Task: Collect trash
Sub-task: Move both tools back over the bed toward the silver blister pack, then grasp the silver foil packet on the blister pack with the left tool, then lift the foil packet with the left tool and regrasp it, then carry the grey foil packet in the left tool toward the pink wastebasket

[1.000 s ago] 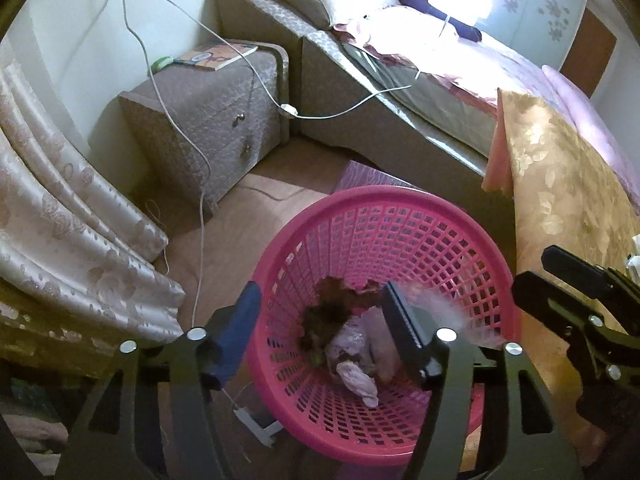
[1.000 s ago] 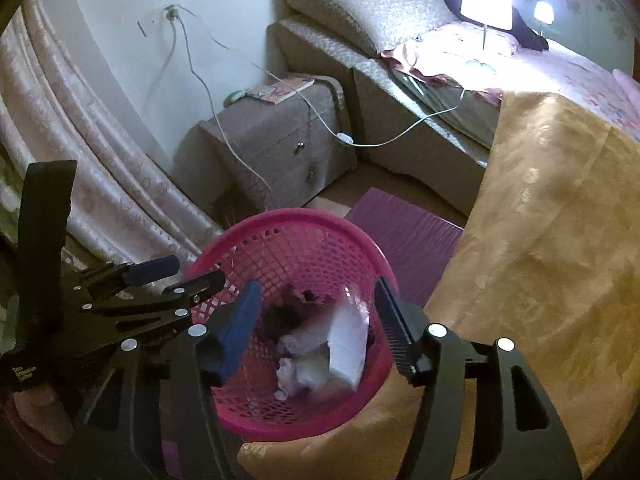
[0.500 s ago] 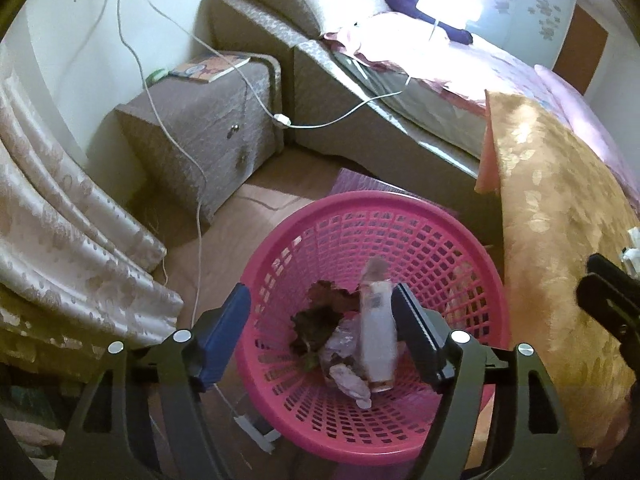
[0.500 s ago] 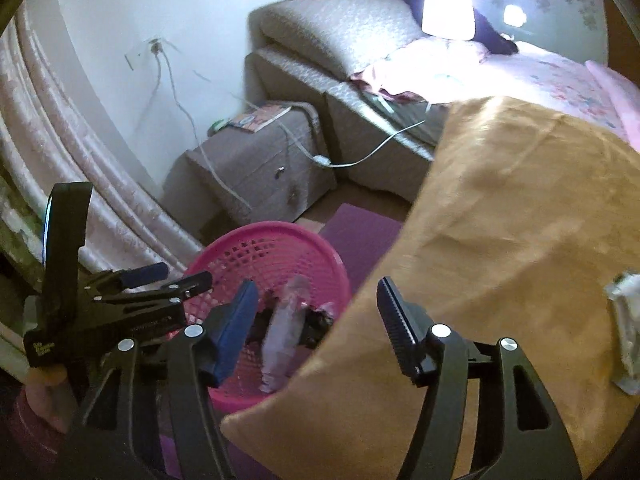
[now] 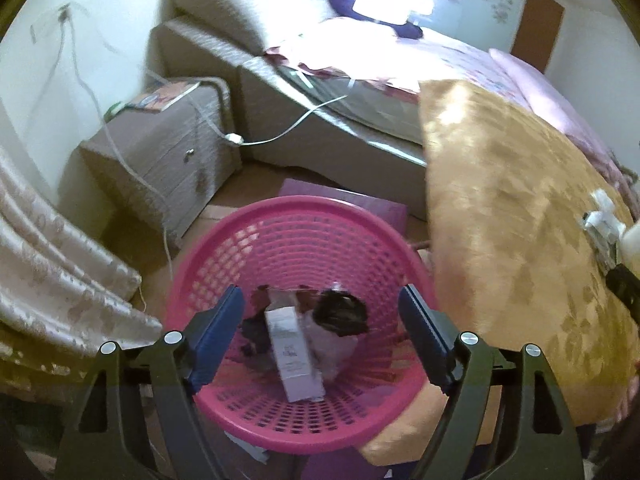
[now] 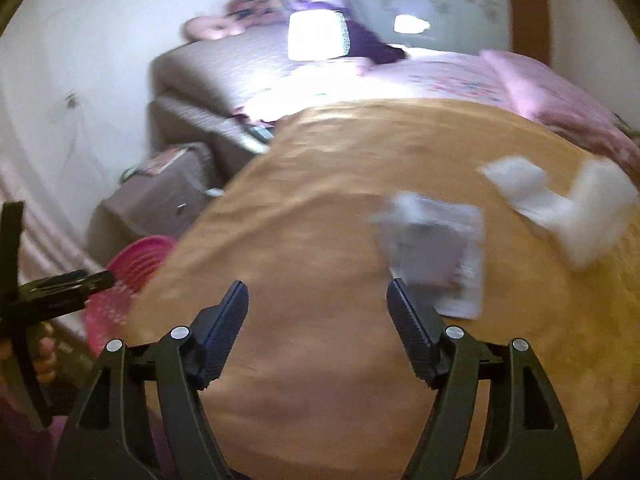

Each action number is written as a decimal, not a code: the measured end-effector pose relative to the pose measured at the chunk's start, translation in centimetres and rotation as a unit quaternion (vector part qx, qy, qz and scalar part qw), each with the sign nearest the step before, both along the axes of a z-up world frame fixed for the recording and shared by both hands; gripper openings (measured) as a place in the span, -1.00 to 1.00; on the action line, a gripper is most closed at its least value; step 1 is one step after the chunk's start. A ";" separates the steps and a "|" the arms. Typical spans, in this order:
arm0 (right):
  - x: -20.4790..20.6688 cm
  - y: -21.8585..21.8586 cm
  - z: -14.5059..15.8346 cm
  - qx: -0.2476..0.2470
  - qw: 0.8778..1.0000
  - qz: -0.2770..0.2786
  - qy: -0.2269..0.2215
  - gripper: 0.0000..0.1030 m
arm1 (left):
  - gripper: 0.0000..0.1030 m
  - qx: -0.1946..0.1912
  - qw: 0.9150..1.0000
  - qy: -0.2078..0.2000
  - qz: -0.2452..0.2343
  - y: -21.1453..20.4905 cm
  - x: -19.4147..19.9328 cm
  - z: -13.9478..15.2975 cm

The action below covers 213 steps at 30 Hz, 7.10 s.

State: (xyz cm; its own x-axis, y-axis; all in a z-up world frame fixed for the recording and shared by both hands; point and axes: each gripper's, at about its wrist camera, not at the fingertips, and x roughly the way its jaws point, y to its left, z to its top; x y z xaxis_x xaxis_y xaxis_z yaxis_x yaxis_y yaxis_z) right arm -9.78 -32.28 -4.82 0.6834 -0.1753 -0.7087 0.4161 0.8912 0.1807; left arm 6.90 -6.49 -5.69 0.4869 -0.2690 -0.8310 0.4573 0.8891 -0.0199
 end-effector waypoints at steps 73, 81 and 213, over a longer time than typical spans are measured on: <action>-8.8 -7.9 -2.4 -0.009 0.991 -0.136 -0.003 0.38 | 0.33 -0.041 0.956 -0.040 -0.287 -28.4 -10.7 4.0; -8.8 -7.9 -2.4 -0.007 0.991 -0.134 -0.006 0.38 | 0.35 0.011 0.951 -0.055 -0.305 -32.6 -11.4 1.6; -3.9 -5.4 -1.2 -0.009 0.998 -0.058 0.008 0.05 | -0.09 -0.066 0.964 0.004 -0.258 -21.5 -7.7 0.9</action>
